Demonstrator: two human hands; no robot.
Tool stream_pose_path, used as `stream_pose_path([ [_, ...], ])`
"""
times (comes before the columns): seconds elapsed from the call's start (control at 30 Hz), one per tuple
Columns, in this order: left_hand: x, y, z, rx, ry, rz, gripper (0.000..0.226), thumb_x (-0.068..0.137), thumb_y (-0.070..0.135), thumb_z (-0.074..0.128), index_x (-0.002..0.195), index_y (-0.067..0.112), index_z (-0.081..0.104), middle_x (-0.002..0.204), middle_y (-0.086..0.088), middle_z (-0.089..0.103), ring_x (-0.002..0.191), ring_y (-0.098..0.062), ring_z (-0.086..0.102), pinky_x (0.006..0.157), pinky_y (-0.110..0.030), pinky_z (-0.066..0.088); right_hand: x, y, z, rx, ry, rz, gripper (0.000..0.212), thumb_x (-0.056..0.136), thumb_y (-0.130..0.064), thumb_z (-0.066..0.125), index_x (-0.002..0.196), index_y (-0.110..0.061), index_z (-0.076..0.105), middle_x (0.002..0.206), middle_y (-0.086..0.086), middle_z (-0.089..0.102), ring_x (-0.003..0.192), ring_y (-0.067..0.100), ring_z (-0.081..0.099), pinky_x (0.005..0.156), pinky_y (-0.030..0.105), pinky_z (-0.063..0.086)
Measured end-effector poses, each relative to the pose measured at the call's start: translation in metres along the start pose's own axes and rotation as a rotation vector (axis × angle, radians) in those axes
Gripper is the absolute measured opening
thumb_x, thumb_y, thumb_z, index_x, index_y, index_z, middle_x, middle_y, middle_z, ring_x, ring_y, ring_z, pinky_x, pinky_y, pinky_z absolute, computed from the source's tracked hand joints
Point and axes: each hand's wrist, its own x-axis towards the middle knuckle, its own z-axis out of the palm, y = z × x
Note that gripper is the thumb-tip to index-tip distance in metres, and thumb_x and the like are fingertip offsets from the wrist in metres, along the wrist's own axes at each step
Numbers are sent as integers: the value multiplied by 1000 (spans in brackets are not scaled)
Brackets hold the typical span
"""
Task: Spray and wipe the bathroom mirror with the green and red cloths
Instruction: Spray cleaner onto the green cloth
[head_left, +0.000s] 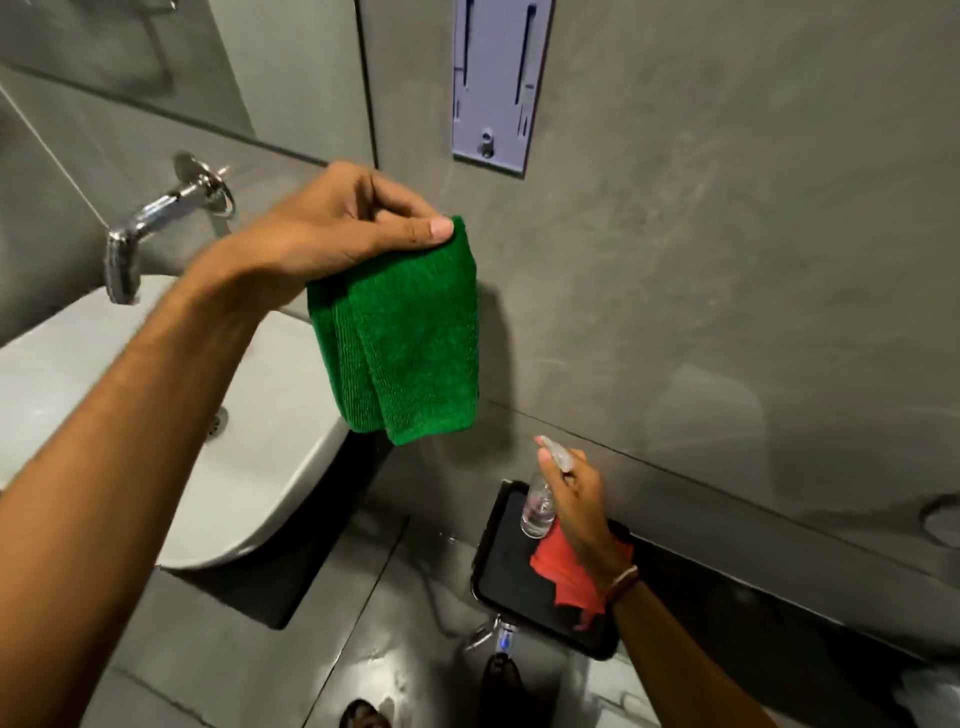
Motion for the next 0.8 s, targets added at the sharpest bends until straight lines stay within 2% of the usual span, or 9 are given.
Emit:
stream_pose_path([
  [0.1,-6,-22,11,-18,13,-71,26,78,38,75,91,17,81,93,-27,72,81,-24,60,60,-14,50,11,27,3,-52,-31,60,31,99,-1,63,129,6,69,124,26,67,121,36,66,111,47,51],
  [0.2,-10,-33,15,-18,15,-126,29,77,36,74,94,13,80,104,-42,68,83,-27,60,65,-19,51,20,41,3,-106,-47,72,31,99,3,62,127,17,64,101,12,63,88,13,70,83,11,55],
  [0.3,-10,-38,14,-14,-17,-151,34,77,37,73,98,11,79,109,-46,63,86,-32,61,70,-27,52,27,52,3,-189,-94,51,31,100,7,59,125,25,59,86,3,52,63,19,60,62,-2,47],
  [0.37,-9,-42,14,-15,-30,-158,33,78,36,73,100,12,79,107,-36,71,86,-29,68,67,-19,57,29,56,2,-197,-106,66,33,100,7,58,129,22,59,87,3,53,61,0,64,59,-1,47],
  [0.43,-7,-42,13,-2,-44,-162,31,80,33,72,103,12,79,103,-22,78,85,-21,73,67,-15,59,28,55,1,-190,-122,92,35,99,1,64,132,13,63,109,13,59,84,-5,69,75,5,54],
  [0.53,-5,-32,11,7,-64,-166,28,84,27,72,106,11,79,99,-9,82,86,-17,76,70,-16,60,21,30,3,-259,-134,53,48,90,-12,79,134,1,66,132,18,61,120,25,66,107,25,53],
  [0.6,-6,-19,10,5,-81,-135,24,85,22,72,105,11,79,99,-6,81,83,-12,75,73,-18,61,14,-3,5,-283,-90,-89,50,85,-22,85,130,-6,69,127,10,65,120,25,67,102,14,50],
  [0.7,-11,16,-3,40,-127,-57,21,89,15,71,107,5,78,100,-15,80,85,-13,72,75,-20,60,9,-91,14,-164,-68,-378,39,85,-44,78,118,-23,73,118,-3,67,114,14,69,104,32,56],
  [0.8,-20,75,-26,75,-129,64,20,88,18,74,105,8,79,96,-11,82,83,-11,74,72,-18,61,3,-220,18,127,-390,-550,26,90,-42,66,113,-31,71,114,-15,73,107,-2,70,96,30,61],
])
